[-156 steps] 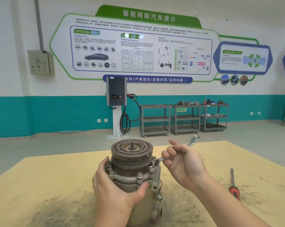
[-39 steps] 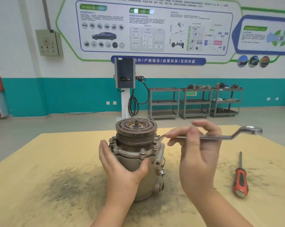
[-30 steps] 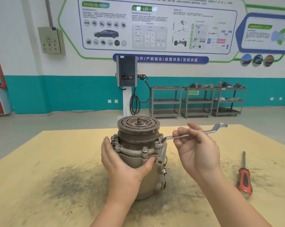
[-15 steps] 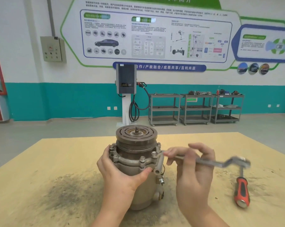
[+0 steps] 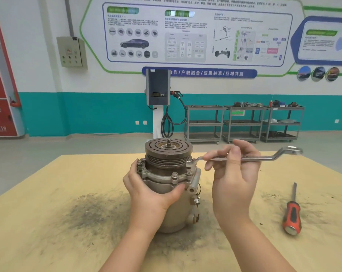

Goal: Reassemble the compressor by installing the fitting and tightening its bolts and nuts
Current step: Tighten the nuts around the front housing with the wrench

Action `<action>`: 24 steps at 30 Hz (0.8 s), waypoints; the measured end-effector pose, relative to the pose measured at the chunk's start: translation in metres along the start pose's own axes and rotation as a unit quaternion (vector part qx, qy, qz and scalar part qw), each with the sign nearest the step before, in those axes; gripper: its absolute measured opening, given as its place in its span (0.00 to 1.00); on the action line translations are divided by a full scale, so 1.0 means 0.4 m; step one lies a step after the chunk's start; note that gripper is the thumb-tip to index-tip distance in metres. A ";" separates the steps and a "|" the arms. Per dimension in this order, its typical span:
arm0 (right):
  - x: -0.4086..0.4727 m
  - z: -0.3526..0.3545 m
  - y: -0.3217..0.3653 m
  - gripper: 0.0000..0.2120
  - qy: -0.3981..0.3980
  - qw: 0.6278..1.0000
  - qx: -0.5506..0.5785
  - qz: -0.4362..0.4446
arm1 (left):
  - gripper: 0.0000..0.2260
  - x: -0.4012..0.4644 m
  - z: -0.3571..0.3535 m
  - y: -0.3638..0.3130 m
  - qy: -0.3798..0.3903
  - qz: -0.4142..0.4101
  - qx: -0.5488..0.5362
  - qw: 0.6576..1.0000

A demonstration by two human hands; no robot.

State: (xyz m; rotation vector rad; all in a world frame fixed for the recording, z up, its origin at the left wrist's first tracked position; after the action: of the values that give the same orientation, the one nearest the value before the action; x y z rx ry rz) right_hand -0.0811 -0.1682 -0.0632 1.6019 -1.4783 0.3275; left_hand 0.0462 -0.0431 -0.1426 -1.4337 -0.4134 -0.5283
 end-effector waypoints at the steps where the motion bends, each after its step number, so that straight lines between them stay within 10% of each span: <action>1: 0.006 0.014 -0.014 0.07 -0.031 0.998 0.040 -0.047 | 0.52 -0.003 -0.001 -0.002 -0.004 -0.001 0.003 1.000; 17: 0.070 0.089 -0.104 0.06 -0.070 0.943 0.148 -0.291 | 0.54 -0.013 -0.028 0.010 0.025 0.001 0.004 1.000; 24: -0.013 0.081 -0.051 0.04 -0.043 0.999 0.000 0.010 | 0.57 -0.013 -0.033 0.028 0.044 0.041 -0.018 0.998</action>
State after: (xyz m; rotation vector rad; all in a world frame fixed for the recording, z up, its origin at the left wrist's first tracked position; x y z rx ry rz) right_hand -0.0760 -0.1913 -0.0936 1.6198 -1.5596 0.2733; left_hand 0.0479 -0.0551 -0.1560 -1.4507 -0.2748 -0.5321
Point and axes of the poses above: each hand's wrist, its own x-axis towards the middle knuckle, its own z-axis out of the back of the hand, y = z × x, the point moved 5 cm from there along x, towards the middle knuckle, and after that the axes turned 4 degrees about x, right-handed, at the moved point
